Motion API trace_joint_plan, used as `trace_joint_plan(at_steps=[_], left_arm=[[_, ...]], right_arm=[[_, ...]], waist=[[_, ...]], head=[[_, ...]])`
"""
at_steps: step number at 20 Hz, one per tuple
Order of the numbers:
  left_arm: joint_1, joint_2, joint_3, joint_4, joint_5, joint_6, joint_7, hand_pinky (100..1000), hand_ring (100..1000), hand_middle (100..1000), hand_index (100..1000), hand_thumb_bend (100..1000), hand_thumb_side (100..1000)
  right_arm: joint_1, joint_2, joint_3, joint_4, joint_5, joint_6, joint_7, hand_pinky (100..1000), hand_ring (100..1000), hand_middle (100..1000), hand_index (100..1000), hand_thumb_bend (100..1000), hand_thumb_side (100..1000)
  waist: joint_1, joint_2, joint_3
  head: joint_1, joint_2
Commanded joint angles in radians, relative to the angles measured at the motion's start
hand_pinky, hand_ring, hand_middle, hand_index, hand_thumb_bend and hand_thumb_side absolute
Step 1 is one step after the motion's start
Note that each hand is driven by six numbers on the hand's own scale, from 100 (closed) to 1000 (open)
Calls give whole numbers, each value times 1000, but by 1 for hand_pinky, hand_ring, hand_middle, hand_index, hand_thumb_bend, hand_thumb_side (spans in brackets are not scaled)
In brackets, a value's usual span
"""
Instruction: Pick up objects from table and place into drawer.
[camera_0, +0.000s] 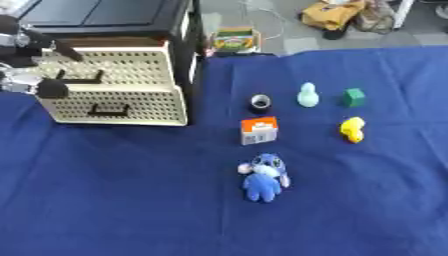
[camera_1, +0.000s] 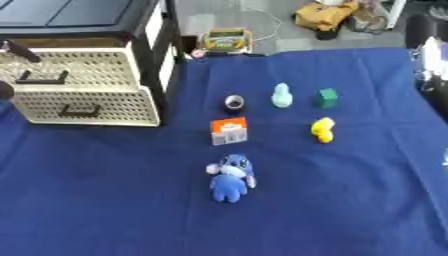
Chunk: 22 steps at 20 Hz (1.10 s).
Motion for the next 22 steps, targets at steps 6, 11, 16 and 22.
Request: trace_joint_plan(at_steps=[6, 11, 16, 22], left_arm=[[-6, 12, -16, 41, -40, 8, -2, 100, 100, 100, 963, 605, 1000], [-15, -2, -7, 86, -92, 16, -2, 100, 100, 100, 955, 601, 1000], [-24, -12, 11, 108, -151, 33, -2, 100, 100, 100, 939, 597, 1000], [-33, -18, 28, 105, -187, 58, -2, 100, 100, 100, 937, 579, 1000]], right_arm=[[-15, -10, -5, -17, -2, -2, 4, 619, 577, 454, 736, 447, 778], [-15, -7, -4, -17, -2, -3, 6, 619, 577, 454, 734, 448, 777], [-15, -7, -5, -17, -2, -4, 7, 619, 577, 453, 733, 448, 776], [-15, -6, -5, -17, -2, -4, 7, 619, 579, 452, 732, 448, 776]], waist=[[-2, -9, -6], [-2, -7, -7], [-4, -5, -7], [-6, -5, -7]], head=[[6, -9], [7, -13], [8, -16], [9, -18]])
